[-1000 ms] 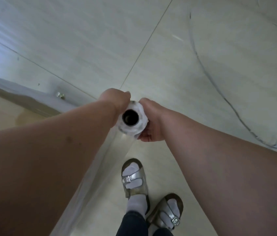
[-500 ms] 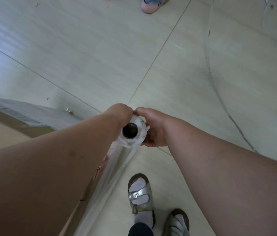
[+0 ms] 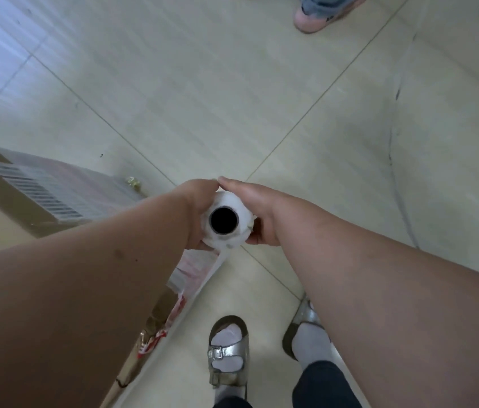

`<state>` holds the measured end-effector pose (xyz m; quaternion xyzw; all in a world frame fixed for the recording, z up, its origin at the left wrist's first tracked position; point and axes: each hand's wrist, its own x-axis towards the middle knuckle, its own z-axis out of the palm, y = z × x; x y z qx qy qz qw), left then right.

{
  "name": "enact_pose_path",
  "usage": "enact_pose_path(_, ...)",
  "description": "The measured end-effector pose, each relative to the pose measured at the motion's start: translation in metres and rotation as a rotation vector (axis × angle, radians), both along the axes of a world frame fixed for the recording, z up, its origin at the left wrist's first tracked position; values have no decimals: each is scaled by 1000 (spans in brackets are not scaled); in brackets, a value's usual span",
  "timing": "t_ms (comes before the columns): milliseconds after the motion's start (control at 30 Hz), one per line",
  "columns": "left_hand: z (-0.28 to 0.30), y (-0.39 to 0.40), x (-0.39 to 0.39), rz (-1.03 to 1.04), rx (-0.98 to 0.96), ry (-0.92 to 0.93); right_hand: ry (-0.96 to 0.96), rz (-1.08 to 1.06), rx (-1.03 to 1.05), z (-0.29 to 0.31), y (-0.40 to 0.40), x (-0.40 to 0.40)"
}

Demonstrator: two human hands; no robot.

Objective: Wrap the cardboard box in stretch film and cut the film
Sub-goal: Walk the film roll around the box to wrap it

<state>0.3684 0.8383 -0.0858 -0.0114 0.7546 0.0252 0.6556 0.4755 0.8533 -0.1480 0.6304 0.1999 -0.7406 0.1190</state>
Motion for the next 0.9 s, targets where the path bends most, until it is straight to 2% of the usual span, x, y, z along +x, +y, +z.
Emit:
enact_pose_path(67,0,6,1,67,49,37,8,-7,5,2,7,-4)
enact_pose_path(167,2,22,-4,99,91,212,58,-44,-13,7,20,-8)
enact_pose_path(300,4,41,-15,-115,247,420,96,16,-32,16,37,-25)
enact_pose_path(400,2,49,-29,-195,288,526,38,86,-1,17,46,-39)
enact_pose_path(467,-3,49,-43,-97,280,516,-7,122,26,20,53,-47)
enact_pose_path(533,-7,46,-56,130,270,476,-50,110,25,23,62,-55)
enact_pose_path(633,-5,44,-63,367,152,278,-95,153,20,26,78,-62)
enact_pose_path(733,-7,46,-64,398,12,81,-46,258,33,23,88,-72)
enact_pose_path(900,1,63,-77,319,84,12,33,302,36,28,99,-88)
